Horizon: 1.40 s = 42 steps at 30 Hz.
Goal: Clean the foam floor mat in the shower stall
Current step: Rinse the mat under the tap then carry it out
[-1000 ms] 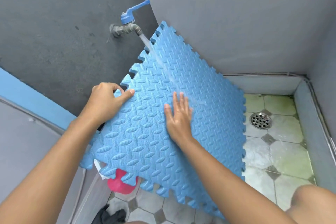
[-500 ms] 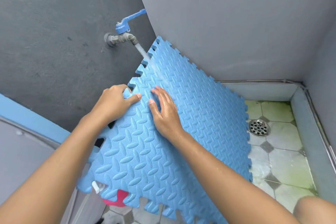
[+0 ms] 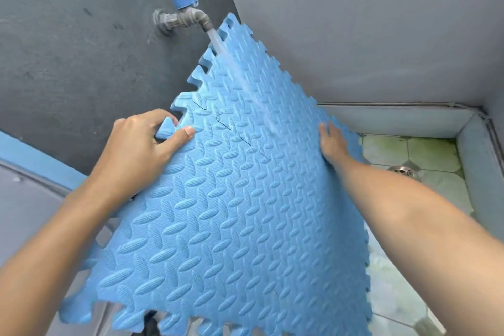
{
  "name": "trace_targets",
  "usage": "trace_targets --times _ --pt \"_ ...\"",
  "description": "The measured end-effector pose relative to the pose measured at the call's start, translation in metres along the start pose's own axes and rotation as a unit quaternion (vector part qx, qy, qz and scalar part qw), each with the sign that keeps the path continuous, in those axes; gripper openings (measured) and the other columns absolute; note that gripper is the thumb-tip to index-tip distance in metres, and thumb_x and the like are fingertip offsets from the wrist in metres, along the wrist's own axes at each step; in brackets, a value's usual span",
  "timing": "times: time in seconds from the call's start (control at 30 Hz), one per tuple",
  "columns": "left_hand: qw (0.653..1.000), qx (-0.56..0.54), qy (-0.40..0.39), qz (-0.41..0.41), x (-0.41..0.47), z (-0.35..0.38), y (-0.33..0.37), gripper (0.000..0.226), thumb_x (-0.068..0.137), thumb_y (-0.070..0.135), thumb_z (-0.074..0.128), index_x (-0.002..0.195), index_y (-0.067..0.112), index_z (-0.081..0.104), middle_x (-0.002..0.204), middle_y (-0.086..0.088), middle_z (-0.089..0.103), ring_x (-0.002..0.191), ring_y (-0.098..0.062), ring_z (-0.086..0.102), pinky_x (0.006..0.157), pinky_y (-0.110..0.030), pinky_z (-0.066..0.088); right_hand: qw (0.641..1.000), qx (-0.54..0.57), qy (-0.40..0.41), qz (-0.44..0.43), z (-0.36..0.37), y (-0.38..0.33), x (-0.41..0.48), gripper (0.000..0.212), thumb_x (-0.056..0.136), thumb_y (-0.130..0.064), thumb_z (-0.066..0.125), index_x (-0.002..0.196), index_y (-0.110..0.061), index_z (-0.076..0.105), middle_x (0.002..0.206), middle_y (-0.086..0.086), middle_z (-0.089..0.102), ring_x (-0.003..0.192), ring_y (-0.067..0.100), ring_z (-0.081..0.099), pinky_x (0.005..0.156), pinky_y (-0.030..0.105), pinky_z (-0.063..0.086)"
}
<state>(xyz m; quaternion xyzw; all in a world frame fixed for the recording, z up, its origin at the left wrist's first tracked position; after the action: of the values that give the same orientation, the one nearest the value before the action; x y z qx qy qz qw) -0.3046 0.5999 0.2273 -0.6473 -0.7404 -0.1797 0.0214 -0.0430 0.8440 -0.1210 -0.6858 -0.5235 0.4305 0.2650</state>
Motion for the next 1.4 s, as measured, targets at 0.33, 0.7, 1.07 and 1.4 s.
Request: trace_targets --times 0.33,0.7,1.07,1.4 --pt "1.000 -0.004 0.013 -0.006 0.002 0.003 0.005 0.032 0.095 0.045 0.069 0.092 0.014 0.072 0.067 -0.010 0.069 0.073 -0.030 0.062 0.071 -0.033 0.035 0.989 0.079 0.018 -0.120 0.034 -0.060 -0.096 0.062 0.101 -0.057 0.036 0.156 -0.032 0.029 0.167 0.000 0.017 0.154 0.015 0.010 0.124 0.053 0.002" --pt "0.999 -0.016 -0.008 -0.027 0.004 0.000 0.005 0.036 0.096 0.045 0.069 0.086 0.010 0.069 0.061 -0.013 0.063 0.063 -0.021 0.059 0.056 -0.016 0.038 0.964 0.045 -0.008 -0.262 0.042 0.002 -0.246 0.059 0.101 -0.063 0.027 0.156 -0.046 0.018 0.168 -0.014 0.004 0.153 0.004 -0.004 0.124 0.047 -0.002" --pt "1.000 -0.004 -0.002 -0.006 0.019 -0.004 0.009 0.040 0.096 0.045 0.069 0.089 0.005 0.071 0.075 -0.015 0.069 0.082 -0.033 0.064 0.072 -0.038 0.044 0.988 0.050 0.003 -0.143 0.050 -0.015 -0.258 0.064 0.101 -0.059 0.023 0.160 -0.037 0.010 0.169 -0.005 -0.002 0.153 0.009 -0.014 0.122 0.050 -0.011" --pt "1.000 -0.020 -0.001 -0.012 0.027 -0.007 0.013 0.037 0.096 0.044 0.069 0.092 0.007 0.072 0.073 -0.008 0.066 0.080 -0.029 0.061 0.070 -0.035 0.039 0.921 0.045 -0.035 -0.385 0.047 -0.098 -0.319 0.060 0.103 -0.051 0.034 0.159 -0.037 0.017 0.168 -0.008 -0.001 0.154 0.010 -0.010 0.123 0.046 -0.004"
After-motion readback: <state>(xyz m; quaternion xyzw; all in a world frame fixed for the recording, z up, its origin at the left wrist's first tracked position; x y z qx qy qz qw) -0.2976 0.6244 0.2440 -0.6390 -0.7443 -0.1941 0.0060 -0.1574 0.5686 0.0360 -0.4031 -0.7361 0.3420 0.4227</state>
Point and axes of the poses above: each hand's wrist, its own x-axis towards the middle knuckle, its own z-axis out of the palm, y = z × x, the point moved 3 cm from there along x, towards the middle knuckle
